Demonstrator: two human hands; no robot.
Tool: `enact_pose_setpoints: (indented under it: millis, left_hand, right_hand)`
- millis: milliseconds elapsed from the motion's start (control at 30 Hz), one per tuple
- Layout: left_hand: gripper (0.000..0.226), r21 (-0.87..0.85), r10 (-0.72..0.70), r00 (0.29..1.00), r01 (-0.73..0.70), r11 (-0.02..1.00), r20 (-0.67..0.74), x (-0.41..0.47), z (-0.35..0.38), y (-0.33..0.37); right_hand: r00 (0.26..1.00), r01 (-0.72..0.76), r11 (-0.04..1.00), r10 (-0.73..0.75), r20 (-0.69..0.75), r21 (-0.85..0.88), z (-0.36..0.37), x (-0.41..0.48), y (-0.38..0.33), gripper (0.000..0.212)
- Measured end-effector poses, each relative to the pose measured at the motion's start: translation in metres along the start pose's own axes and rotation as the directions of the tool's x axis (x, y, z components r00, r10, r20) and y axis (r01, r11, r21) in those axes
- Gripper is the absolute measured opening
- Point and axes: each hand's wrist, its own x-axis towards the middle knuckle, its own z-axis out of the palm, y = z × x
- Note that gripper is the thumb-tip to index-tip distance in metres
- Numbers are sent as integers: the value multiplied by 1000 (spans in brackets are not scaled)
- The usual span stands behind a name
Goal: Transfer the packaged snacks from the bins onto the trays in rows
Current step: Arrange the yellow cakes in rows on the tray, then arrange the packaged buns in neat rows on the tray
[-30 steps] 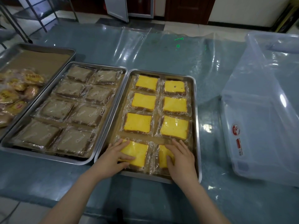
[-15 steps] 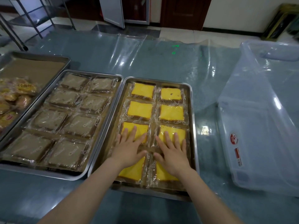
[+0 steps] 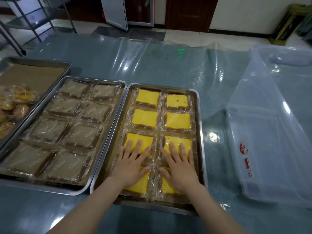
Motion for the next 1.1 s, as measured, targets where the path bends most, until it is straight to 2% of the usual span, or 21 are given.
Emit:
enact_pose_setpoints:
  millis: [133, 267, 633, 833, 1100]
  left_hand:
    - [71, -1, -14, 1000, 14, 1000, -18, 0, -1, 0]
    - [72, -30, -30, 998, 29, 999, -53, -4, -6, 0]
    - [76, -57, -42, 963, 27, 998, -265, -39, -55, -49]
    - [75, -104, -93, 913, 56, 993, -397, -78, -94, -136]
    - [73, -88, -181, 823, 159, 983, -539, -188, -135, -294]
  right_hand:
    - [1000, -5, 1000, 5, -20, 27, -1, 2, -1, 68]
    - [994, 2, 998, 5, -113, 68, -9, 3, -4, 64]
    - [971, 151, 976, -117, -209, 156, -47, 28, -65, 60]
    - [927, 252, 957, -196, -320, 146, -81, 58, -156, 54]
    - [862, 412, 900, -333, -381, 145, -117, 99, -353, 47]
